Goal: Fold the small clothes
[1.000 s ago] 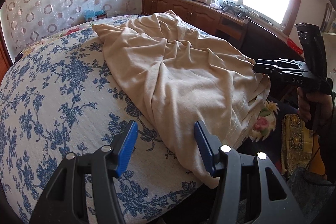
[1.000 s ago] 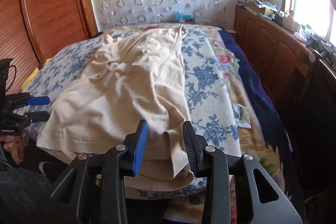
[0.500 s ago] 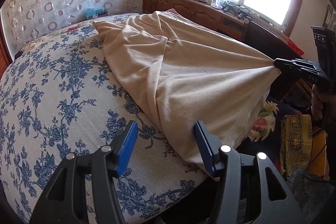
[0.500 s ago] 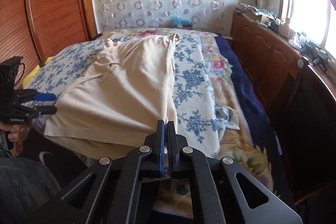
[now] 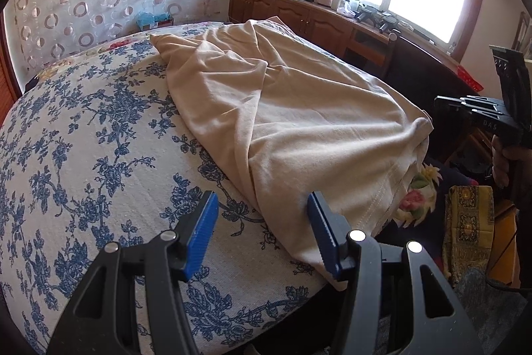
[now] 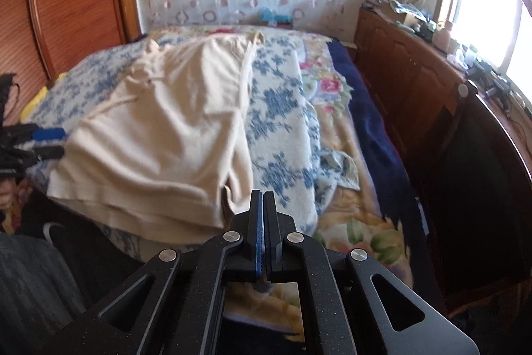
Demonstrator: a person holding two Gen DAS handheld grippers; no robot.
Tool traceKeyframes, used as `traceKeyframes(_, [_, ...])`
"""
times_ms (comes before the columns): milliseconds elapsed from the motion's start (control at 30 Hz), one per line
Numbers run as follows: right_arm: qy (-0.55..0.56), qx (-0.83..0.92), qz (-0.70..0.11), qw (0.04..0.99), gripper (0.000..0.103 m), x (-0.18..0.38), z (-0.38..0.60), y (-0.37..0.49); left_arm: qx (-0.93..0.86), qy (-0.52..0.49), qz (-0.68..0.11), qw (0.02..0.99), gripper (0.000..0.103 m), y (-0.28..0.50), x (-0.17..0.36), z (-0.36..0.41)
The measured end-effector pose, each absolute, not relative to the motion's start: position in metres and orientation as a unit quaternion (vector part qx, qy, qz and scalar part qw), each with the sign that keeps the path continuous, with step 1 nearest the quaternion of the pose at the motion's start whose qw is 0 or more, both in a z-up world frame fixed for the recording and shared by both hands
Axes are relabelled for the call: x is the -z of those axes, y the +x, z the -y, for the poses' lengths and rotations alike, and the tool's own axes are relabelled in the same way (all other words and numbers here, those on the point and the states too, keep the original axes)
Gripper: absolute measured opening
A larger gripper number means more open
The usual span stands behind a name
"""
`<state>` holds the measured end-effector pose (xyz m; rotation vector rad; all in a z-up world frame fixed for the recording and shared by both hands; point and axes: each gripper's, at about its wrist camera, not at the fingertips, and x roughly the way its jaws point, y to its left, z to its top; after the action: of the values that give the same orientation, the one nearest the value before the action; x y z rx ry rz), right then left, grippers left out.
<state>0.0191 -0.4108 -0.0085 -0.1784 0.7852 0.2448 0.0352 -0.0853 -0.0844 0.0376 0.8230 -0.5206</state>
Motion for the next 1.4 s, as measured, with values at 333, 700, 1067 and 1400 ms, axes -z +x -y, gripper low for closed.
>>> traceKeyframes(333, [-0.059, -0.156, -0.331, 0.929, 0.011, 0.002, 0.376, 0.061, 0.229, 0.026, -0.351, 0.908, 0.055, 0.094, 0.051, 0.07])
traceKeyframes(700, [-0.065, -0.159, -0.352, 0.92, 0.039, 0.04, 0.354, 0.1, 0.2, -0.008, -0.365, 0.909, 0.036, 0.222, 0.052, 0.064])
traceKeyframes(1067, [-0.051, -0.166, -0.363, 0.916, 0.04, 0.058, 0.37, 0.115, 0.171, 0.011, -0.407, 0.897, 0.036, 0.285, 0.071, 0.088])
traceKeyframes(1400, [-0.048, -0.182, -0.346, 0.919, 0.04, 0.06, 0.374, 0.106, 0.174, 0.031, -0.386, 0.905, 0.003, 0.297, 0.061, 0.067])
